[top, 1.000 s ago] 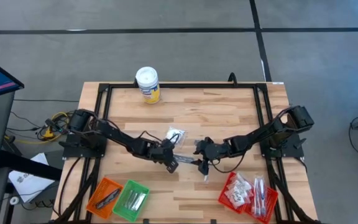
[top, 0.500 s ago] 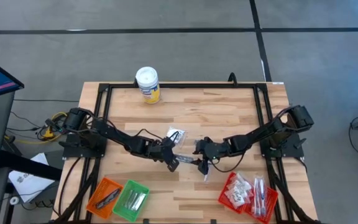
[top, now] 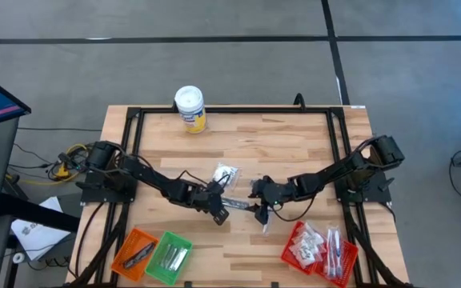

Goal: Pick & Place Travel size toiletries
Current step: Put the black comb into the orange basket

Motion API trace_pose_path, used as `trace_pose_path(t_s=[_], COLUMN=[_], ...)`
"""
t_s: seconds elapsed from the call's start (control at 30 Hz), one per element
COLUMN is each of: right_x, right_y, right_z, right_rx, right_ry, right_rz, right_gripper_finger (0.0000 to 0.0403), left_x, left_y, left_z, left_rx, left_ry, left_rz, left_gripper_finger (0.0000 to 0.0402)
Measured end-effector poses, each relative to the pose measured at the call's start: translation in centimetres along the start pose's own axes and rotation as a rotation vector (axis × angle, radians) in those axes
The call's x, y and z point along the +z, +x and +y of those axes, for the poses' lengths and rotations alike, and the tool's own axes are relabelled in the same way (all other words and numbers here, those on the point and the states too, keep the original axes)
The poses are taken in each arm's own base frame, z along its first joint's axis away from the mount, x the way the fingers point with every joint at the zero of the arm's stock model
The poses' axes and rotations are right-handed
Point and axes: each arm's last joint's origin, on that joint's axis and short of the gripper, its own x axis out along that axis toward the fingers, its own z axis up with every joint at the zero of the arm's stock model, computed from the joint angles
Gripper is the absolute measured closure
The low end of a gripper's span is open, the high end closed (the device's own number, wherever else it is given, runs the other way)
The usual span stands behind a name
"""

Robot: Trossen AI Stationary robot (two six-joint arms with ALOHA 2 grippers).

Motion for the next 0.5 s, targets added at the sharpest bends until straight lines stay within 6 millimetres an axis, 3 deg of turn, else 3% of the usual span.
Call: trace_pose_path(t_s=[0.33,0.5], right_x=[-0.1,-0.7], right_y=[0.0,1.4], right_z=[0.1,0.0], right_rx=[0.001,-0.020], right_ry=[0.002,-0.022], right_rz=[0.002,0.049], right_gripper_finger=[0.0157,0.0157], left_x=[-0.1,0.2], left_y=[0.1,0.1], left_z=[-0.4,-0.2], left_rx=[-0.030,-0.022], left_ry=[-0.003,-0.009], left_rz=[-0.014,-0.025], left_gripper_finger=[0.0401,0.0401])
